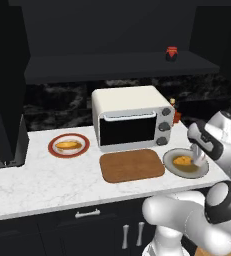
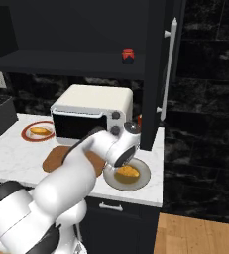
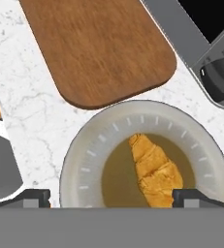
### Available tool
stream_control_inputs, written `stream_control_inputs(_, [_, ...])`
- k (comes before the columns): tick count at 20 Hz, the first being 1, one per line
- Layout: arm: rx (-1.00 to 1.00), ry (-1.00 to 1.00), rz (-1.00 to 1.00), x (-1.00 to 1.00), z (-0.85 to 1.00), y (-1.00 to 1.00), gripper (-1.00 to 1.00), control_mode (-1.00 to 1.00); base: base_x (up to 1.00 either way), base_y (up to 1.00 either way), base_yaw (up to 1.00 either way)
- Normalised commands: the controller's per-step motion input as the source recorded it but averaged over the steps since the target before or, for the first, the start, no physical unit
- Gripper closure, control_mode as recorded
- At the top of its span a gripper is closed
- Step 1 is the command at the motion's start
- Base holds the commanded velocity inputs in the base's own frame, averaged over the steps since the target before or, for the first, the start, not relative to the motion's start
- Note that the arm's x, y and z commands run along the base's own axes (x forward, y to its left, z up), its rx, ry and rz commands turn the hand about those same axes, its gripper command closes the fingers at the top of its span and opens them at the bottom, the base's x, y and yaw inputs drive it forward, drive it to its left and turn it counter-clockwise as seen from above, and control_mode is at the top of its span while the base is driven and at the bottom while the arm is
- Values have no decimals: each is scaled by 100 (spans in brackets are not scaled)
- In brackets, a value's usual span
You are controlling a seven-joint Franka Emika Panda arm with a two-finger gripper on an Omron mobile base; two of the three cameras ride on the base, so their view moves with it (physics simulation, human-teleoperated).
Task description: From the different types of pastries on the counter, select a croissant and place it on the cutting board. Then retrieve a jar of jam from the cabinet and place it alongside the croissant on the cutting board.
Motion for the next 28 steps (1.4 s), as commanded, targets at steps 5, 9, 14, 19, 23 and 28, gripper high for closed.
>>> stream_control_inputs(5, [15, 0, 5, 2, -14, -12, -100, -100, 0, 0, 0])
stream_control_inputs(9, [0, 0, 8, 17, -17, -1, -100, -100, 0, 0, 0])
stream_control_inputs(14, [-2, -7, 3, 8, -26, 0, -100, -100, 0, 0, 0])
stream_control_inputs(19, [0, -12, 0, 1, -34, 0, -100, -100, 0, 0, 0])
stream_control_inputs(23, [0, -10, 0, 14, -41, 0, -100, -100, 0, 0, 0])
stream_control_inputs(28, [0, -5, 0, 26, -26, 0, -100, -100, 0, 0, 0])
